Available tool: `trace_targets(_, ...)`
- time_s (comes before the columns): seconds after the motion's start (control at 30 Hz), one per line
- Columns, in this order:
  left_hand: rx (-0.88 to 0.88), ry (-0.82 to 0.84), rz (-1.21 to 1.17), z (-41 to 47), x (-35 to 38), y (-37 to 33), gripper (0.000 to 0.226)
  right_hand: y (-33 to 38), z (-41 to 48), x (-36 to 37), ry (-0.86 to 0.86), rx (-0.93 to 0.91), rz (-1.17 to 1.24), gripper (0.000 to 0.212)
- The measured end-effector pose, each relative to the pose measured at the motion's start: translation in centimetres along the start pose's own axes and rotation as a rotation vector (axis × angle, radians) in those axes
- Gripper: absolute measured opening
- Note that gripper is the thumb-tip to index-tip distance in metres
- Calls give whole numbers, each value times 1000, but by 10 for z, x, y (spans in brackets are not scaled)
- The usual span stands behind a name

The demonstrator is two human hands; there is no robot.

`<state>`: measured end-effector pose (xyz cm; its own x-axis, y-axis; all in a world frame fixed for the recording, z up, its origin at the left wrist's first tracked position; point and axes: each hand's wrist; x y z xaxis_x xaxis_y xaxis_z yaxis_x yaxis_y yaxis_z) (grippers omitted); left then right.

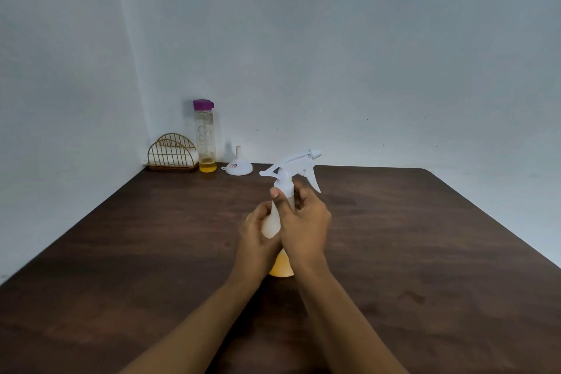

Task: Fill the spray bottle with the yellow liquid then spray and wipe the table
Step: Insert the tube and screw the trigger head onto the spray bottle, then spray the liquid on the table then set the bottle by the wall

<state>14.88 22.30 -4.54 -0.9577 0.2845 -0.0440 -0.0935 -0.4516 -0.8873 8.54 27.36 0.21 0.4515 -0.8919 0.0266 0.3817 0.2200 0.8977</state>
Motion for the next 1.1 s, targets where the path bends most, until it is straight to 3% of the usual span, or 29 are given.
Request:
trace_targets(0.13, -9, -17, 60, -3, 2, -4, 45, -2, 11, -7, 105, 79, 19, 35)
trace_targets(0.23, -240, 332, -160, 12, -17, -8, 57, -1, 31, -25, 355, 140, 53, 38)
trace_targets(0.3, -277, 573, -74, 22, -31, -5, 75, 2, 41, -36, 499, 140, 77, 26)
trace_targets(0.37, -249, 632, 49, 25, -35, -4, 80, 6, 45, -41, 562, 118, 31, 25)
trace_targets(0.63, -187, 389, 104, 18, -26, 10, 91, 6, 30, -27, 270, -75, -174, 34)
trace_targets(0.9, -131, 228, 179, 6, -17, 9, 80, -5, 28, -16, 91, -96, -180, 40)
trace_targets(1.0, -112, 157, 221, -2, -11, 4, 85, -5, 23, -17, 75, -85, -138, 27)
trace_targets(1.1, -47, 66, 319, -15, 0, -1, 90, -3, 20, -20, 59, 0, -92, 31)
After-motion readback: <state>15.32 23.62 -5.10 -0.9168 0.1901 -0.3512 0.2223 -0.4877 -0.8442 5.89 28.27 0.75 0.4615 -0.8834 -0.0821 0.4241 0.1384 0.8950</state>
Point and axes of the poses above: each hand's wrist, its own z-axis towards the middle knuckle, its own x-axis out of the palm, y = z × x, and after that the axes turned 10 degrees about -y, right-handed
